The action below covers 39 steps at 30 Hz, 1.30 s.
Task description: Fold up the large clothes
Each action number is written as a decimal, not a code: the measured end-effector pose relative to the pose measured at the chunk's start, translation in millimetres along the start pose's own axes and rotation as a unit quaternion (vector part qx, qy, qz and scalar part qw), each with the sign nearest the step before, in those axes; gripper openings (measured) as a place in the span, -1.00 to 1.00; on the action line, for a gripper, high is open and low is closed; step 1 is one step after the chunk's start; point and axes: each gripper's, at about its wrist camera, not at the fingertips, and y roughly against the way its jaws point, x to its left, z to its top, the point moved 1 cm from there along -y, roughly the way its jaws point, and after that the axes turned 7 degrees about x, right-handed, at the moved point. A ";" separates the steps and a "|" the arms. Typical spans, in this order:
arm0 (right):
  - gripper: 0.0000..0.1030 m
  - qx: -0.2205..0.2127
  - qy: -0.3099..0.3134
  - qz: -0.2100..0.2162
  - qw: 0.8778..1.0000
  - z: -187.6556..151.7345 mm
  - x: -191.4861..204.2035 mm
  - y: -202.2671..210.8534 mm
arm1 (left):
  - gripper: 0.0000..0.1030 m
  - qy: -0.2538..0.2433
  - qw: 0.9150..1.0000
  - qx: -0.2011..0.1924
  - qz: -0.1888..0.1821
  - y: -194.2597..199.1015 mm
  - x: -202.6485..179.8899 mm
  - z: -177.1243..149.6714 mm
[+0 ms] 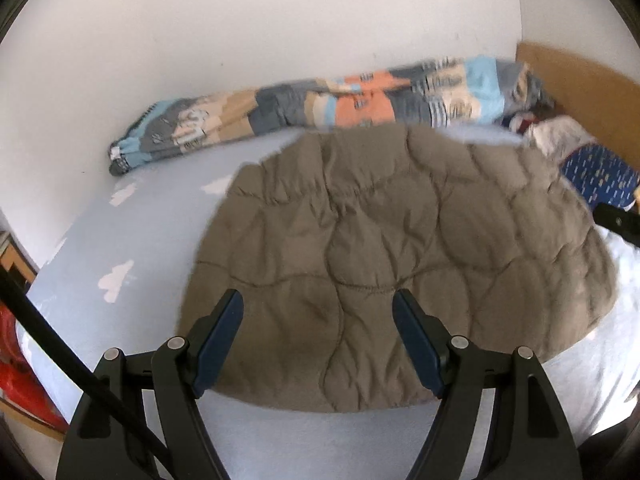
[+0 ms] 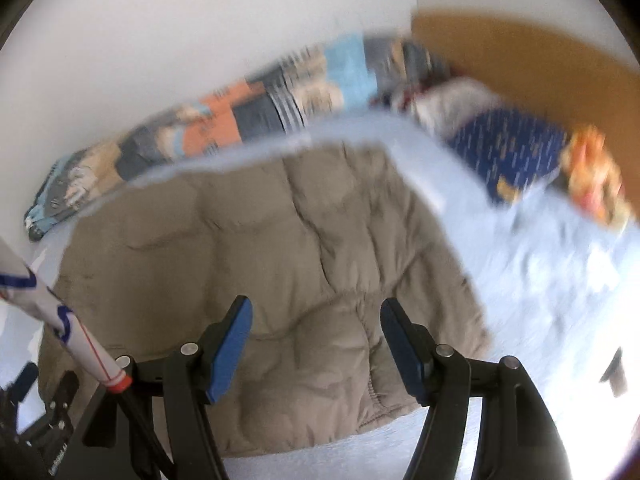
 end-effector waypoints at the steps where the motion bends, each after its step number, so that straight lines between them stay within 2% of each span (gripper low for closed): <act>1: 0.38 -0.014 0.006 0.000 1.000 -2.4 2.5 11.4 | 0.48 0.010 1.000 -0.008 -0.002 14.8 4.0 -0.1; 4: 0.43 -0.050 0.009 0.018 0.999 -20.1 4.8 61.2 | 0.48 0.017 0.999 -0.034 -0.011 52.7 9.3 -4.4; 8: 0.48 -0.064 0.022 0.054 0.996 -43.4 5.2 117.4 | 0.48 0.017 0.998 -0.055 -0.028 114.9 14.6 -17.7; 11: 0.58 -0.082 0.039 0.081 0.993 -59.9 10.1 164.1 | 0.49 0.014 0.997 -0.070 -0.019 154.6 20.4 -27.0; 14: 0.66 -0.109 0.047 0.107 0.987 -81.4 15.6 212.7 | 0.63 0.025 0.996 -0.090 -0.007 189.3 32.1 -38.7; 18: 0.78 -0.137 0.079 0.118 0.980 -110.4 26.5 250.0 | 0.76 0.027 0.996 -0.082 -0.010 210.4 36.3 -53.5; 24: 0.79 -0.121 0.099 0.122 0.980 -124.0 38.4 248.8 | 0.80 0.020 0.997 -0.075 -0.010 215.0 31.9 -54.7; 30: 0.80 -0.121 0.095 0.115 0.981 -119.1 37.2 241.9 | 0.81 0.021 0.994 -0.104 -0.024 212.2 35.5 -53.3; 33: 0.80 -0.116 0.104 0.107 0.982 -115.7 43.3 231.4 | 0.83 0.011 0.996 -0.090 -0.022 202.5 31.9 -52.3; 36: 0.80 -0.103 0.100 0.112 0.983 -118.0 44.1 215.4 | 0.83 0.000 0.997 -0.067 -0.042 187.7 28.0 -49.5; 39: 0.80 -0.079 0.098 0.110 0.986 -117.7 44.8 201.1 | 0.83 -0.002 0.999 -0.034 -0.012 174.6 24.9 -43.3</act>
